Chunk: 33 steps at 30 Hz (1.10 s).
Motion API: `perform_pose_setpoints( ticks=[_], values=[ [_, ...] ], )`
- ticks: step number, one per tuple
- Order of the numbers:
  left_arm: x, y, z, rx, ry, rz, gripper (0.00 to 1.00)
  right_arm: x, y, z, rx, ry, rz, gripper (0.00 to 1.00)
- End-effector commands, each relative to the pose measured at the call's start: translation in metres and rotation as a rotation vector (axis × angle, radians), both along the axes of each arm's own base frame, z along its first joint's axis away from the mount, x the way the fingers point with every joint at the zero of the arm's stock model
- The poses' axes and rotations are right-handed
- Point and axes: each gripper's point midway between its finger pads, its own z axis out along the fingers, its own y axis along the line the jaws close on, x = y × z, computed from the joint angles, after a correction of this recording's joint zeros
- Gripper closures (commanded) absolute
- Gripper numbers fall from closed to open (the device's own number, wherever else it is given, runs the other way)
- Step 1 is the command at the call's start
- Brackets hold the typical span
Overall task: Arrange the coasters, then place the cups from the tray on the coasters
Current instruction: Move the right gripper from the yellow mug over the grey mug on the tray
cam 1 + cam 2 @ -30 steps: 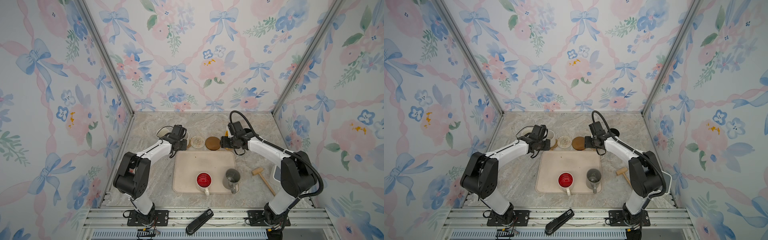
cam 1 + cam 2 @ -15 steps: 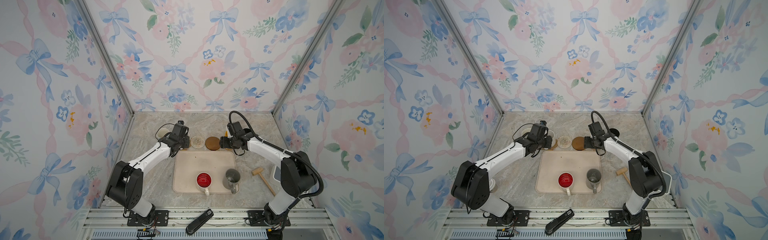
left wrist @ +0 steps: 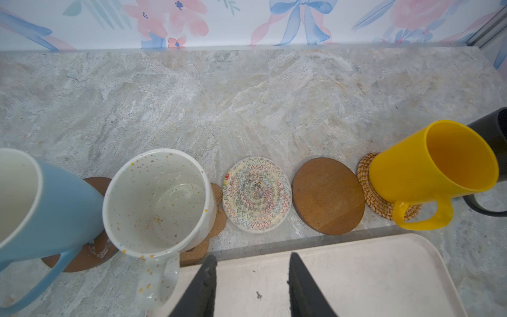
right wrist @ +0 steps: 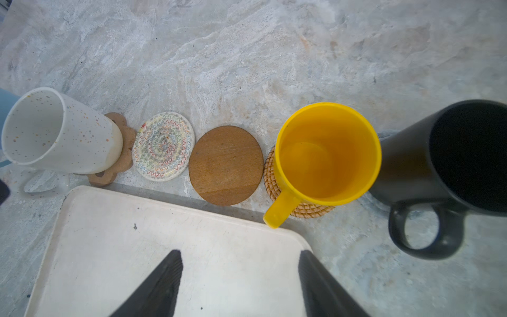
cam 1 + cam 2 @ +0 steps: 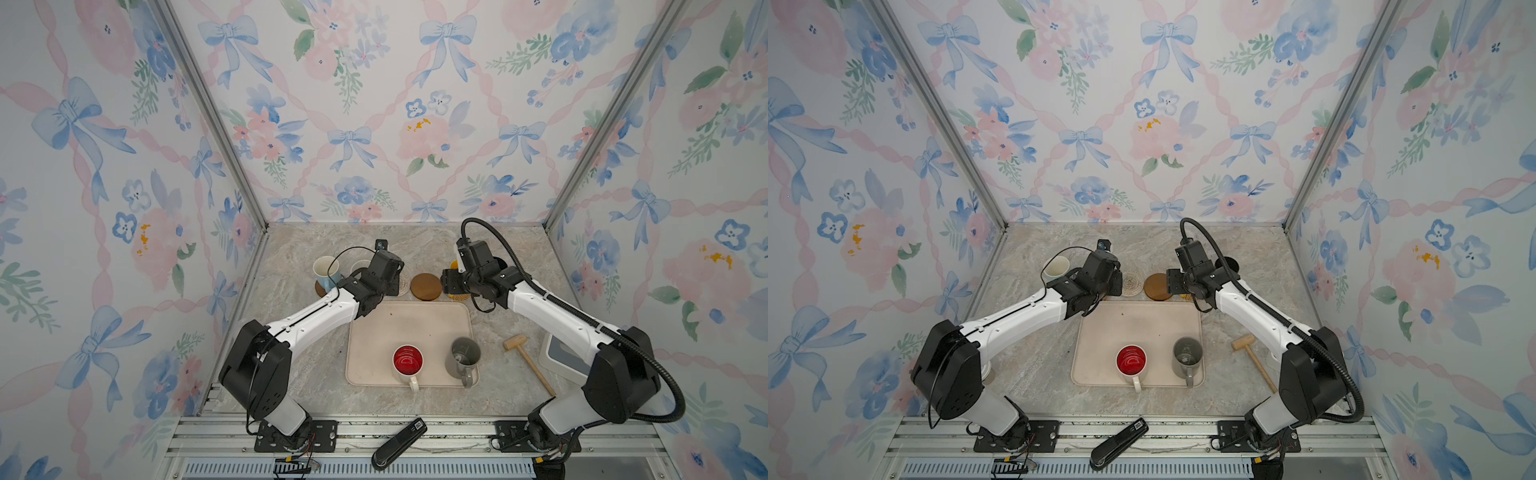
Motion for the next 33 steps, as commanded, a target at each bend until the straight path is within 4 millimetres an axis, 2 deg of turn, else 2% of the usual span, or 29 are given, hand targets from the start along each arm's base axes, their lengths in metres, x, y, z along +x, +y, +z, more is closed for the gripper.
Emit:
perform_pose_setpoints(
  ticks=[1, 6, 11, 16, 23, 28, 33],
  values=[
    [0.001, -0.001, -0.006, -0.015, -0.027, 0.021, 0.60, -0.024, -0.015, 0.005, -0.087, 0.013, 0.004, 0.30],
    [-0.002, -0.010, -0.004, -0.082, -0.079, -0.028, 0.60, -0.064, -0.031, 0.021, -0.172, 0.008, 0.036, 0.30],
    [-0.002, -0.011, -0.003, -0.086, -0.099, -0.042, 0.60, -0.113, -0.041, 0.025, -0.221, 0.050, 0.119, 0.31],
    [0.001, -0.015, -0.008, -0.086, -0.095, -0.051, 0.60, -0.157, -0.038, 0.015, -0.212, 0.091, 0.207, 0.32],
    [0.003, -0.022, -0.011, -0.091, -0.084, -0.069, 0.60, -0.200, -0.032, 0.000, -0.212, 0.148, 0.304, 0.32],
    [0.003, -0.022, -0.012, -0.088, -0.082, -0.072, 0.60, -0.225, -0.028, -0.018, -0.245, 0.214, 0.352, 0.33],
    [0.003, -0.023, -0.012, -0.089, -0.081, -0.074, 0.60, -0.241, -0.028, -0.034, -0.273, 0.277, 0.349, 0.39]
  ],
)
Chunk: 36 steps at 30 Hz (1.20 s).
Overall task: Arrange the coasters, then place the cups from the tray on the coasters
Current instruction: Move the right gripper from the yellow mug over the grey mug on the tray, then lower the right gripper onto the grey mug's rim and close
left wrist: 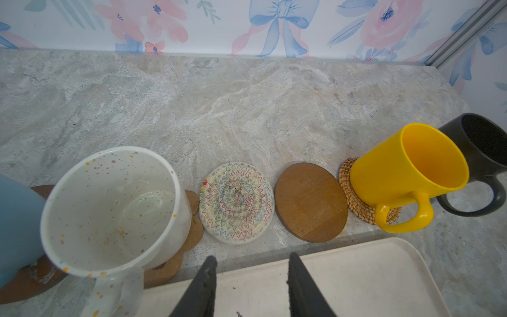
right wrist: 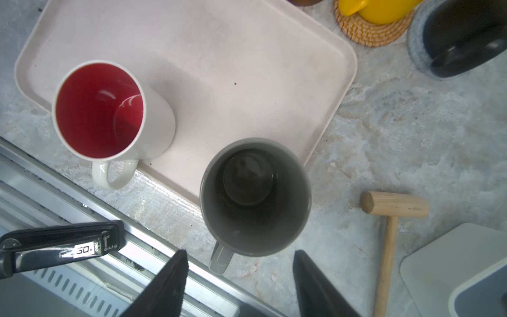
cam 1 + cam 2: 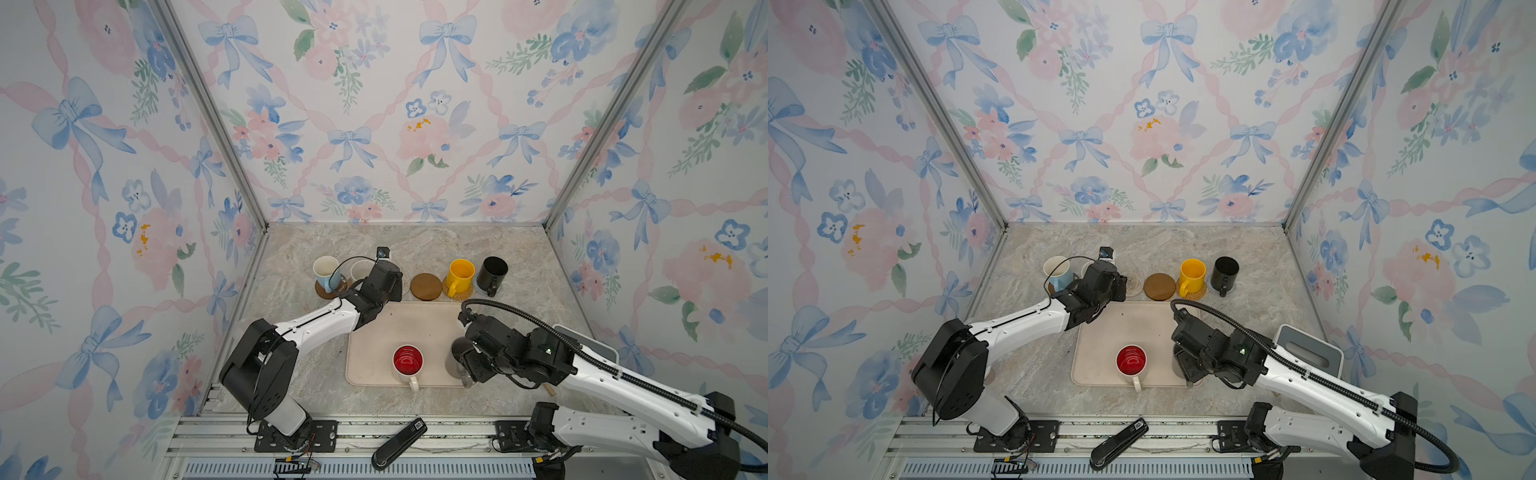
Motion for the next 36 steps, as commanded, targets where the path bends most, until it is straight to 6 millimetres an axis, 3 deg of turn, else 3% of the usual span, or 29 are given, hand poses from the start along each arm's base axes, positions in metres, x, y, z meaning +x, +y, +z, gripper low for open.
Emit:
perform_pose_setpoints(
  ticks=[1, 12, 24, 36],
  values=[
    [0.003, -0.007, 0.003, 0.002, -0.015, -0.026, 0.60, -0.015, -0.011, -0.015, -0.046, 0.063, -0.043, 0.40],
    [0.004, -0.011, -0.001, 0.003, -0.003, -0.038, 0.60, -0.033, -0.003, -0.038, 0.039, 0.149, -0.088, 0.47],
    [0.004, -0.012, -0.004, 0.012, 0.000, -0.043, 0.60, -0.020, 0.006, -0.057, 0.020, 0.135, -0.143, 0.48],
    [0.005, -0.010, -0.005, 0.024, -0.003, -0.039, 0.59, -0.006, -0.013, -0.070, 0.007, 0.138, -0.289, 0.59]
  ],
)
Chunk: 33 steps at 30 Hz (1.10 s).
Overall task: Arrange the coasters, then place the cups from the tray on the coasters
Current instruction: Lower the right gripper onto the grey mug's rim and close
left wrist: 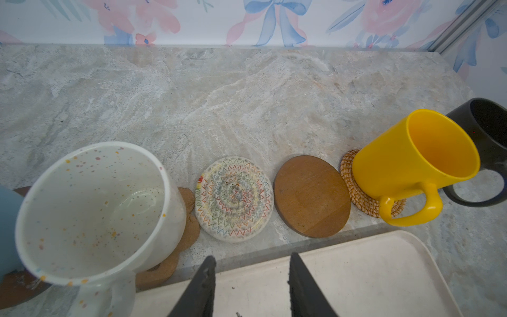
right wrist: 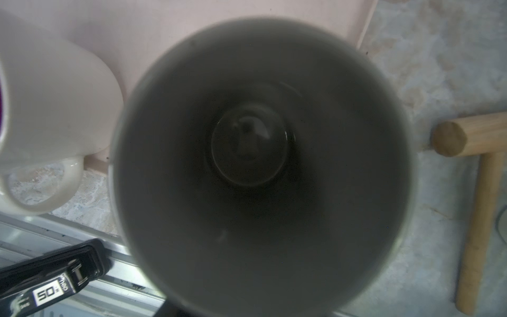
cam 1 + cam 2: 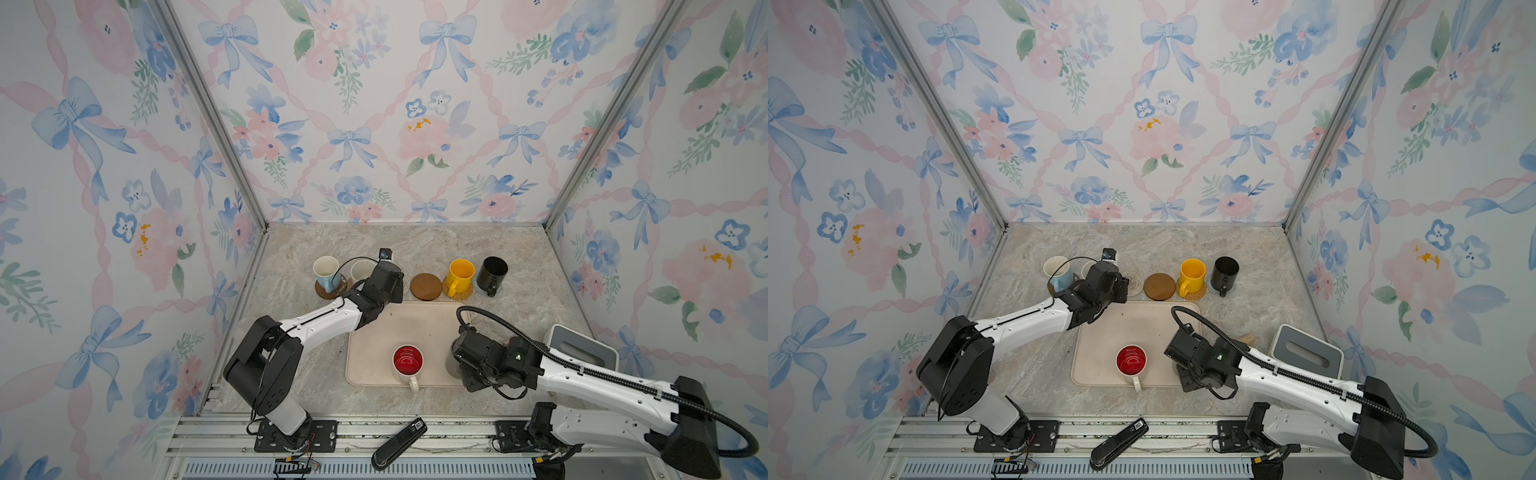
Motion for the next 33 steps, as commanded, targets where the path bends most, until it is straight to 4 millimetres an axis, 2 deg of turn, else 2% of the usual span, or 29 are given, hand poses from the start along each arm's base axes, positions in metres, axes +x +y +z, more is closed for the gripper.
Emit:
perform_pose_setpoints(
  ticks=[1, 14, 26, 33],
  values=[
    [0.004, -0.005, 0.005, 0.008, -0.018, -0.013, 0.59, 0.005, -0.004, -0.003, 0.017, -0.018, -0.049, 0.60],
    [0.005, -0.006, 0.004, 0.010, -0.017, -0.017, 0.59, 0.009, 0.003, -0.012, 0.014, 0.002, -0.043, 0.61],
    [0.005, -0.007, 0.001, 0.015, -0.013, -0.020, 0.59, 0.011, -0.001, -0.017, 0.006, 0.010, -0.079, 0.68],
    [0.006, -0.008, 0.002, 0.016, -0.014, -0.022, 0.59, 0.013, -0.001, -0.019, 0.002, 0.012, -0.083, 0.68]
  ],
)
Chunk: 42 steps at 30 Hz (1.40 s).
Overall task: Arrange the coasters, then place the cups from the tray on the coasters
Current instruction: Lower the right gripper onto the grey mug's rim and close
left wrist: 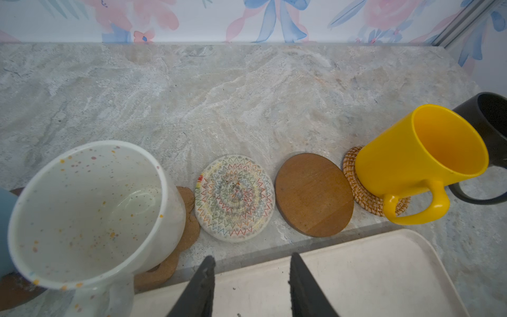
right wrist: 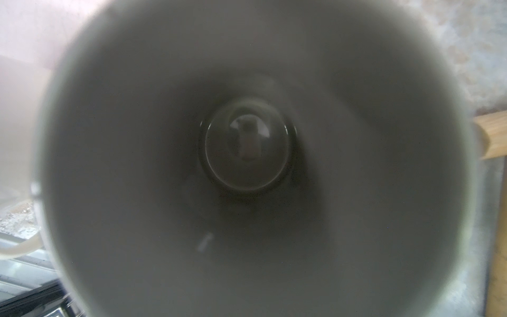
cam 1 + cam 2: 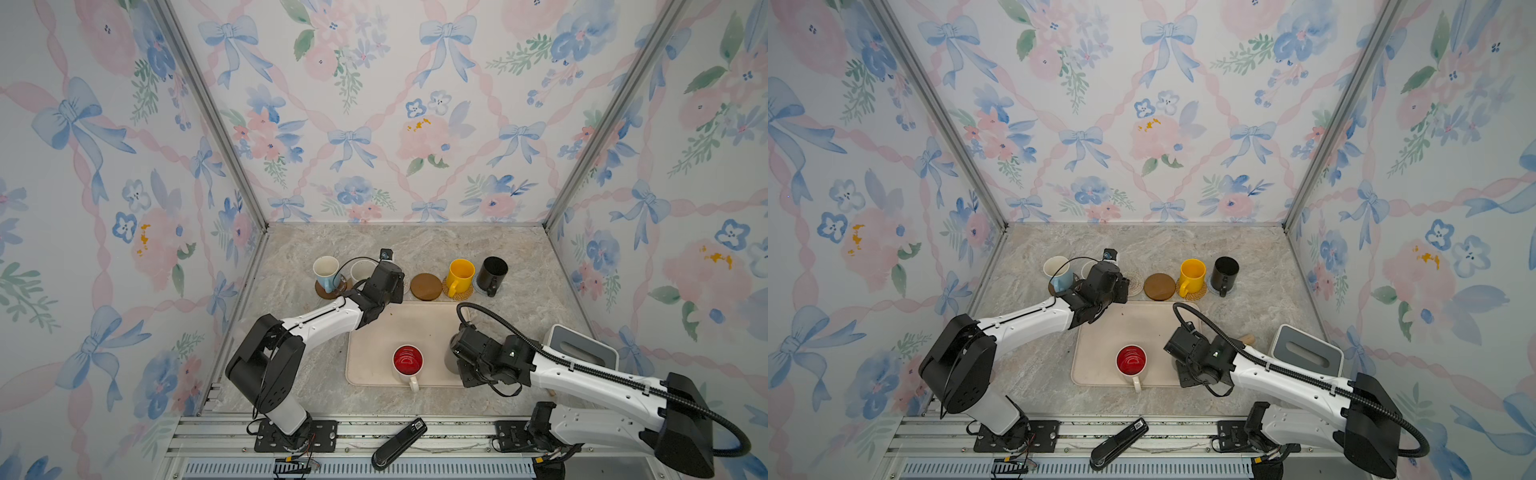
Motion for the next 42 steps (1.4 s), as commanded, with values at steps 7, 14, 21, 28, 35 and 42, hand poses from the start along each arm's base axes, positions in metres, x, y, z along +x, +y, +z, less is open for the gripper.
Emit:
perform_pose_setpoints(
  ticks=[7, 14, 21, 28, 35, 42],
  values=[
    [0.005, -0.006, 0.004, 0.007, -0.016, -0.018, 0.59, 0.003, -0.002, -0.010, -0.009, 0.009, -0.031, 0.68],
    [0.005, -0.007, 0.003, 0.007, -0.013, -0.019, 0.58, 0.004, -0.002, -0.012, -0.007, 0.012, -0.039, 0.74],
    [0.005, -0.006, 0.004, 0.008, -0.015, -0.017, 0.58, 0.005, -0.004, -0.012, -0.025, 0.005, -0.042, 1.00],
    [0.005, -0.005, 0.002, 0.013, -0.014, -0.012, 0.58, 0.013, -0.003, 0.000, -0.032, -0.039, -0.023, 1.00],
    [0.006, -0.002, 0.001, 0.013, -0.012, -0.009, 0.58, 0.022, 0.001, 0.018, -0.039, -0.082, -0.003, 1.00],
    [0.006, 0.000, -0.001, 0.014, -0.007, -0.004, 0.58, 0.033, 0.008, 0.033, -0.013, -0.139, 0.015, 1.00]
  ],
)
